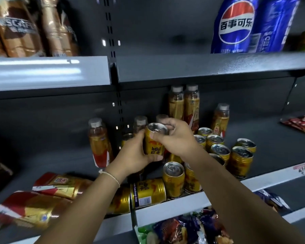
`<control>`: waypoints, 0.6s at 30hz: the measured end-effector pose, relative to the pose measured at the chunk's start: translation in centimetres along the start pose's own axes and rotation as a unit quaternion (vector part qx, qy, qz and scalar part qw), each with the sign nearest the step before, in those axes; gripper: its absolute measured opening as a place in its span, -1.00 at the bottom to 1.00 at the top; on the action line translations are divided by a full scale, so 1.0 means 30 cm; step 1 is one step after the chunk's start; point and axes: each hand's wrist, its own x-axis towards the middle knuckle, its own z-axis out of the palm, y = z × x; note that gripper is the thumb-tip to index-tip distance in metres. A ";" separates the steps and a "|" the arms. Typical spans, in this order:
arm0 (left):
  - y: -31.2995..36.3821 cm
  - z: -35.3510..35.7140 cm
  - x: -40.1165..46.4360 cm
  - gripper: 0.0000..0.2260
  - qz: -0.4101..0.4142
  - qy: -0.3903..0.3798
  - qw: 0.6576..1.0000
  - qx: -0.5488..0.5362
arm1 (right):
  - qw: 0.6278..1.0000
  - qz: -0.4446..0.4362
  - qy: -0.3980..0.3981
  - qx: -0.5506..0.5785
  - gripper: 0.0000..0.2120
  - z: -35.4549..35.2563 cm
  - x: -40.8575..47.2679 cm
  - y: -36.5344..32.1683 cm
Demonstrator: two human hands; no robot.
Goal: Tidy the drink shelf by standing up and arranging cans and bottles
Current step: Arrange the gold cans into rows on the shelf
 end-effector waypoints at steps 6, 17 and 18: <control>-0.037 0.023 0.014 -0.60 0.002 -0.003 0.990 0.143 | 0.989 -0.031 -0.033 -0.144 -0.82 0.009 0.006 0.073; -0.059 0.021 0.014 -0.79 -0.064 -0.105 0.974 0.189 | 0.974 0.001 -0.073 -0.216 -0.73 0.035 0.055 0.160; -0.061 0.018 0.012 -0.78 -0.069 -0.114 0.973 0.190 | 0.972 0.004 -0.078 -0.220 -0.72 0.037 0.060 0.169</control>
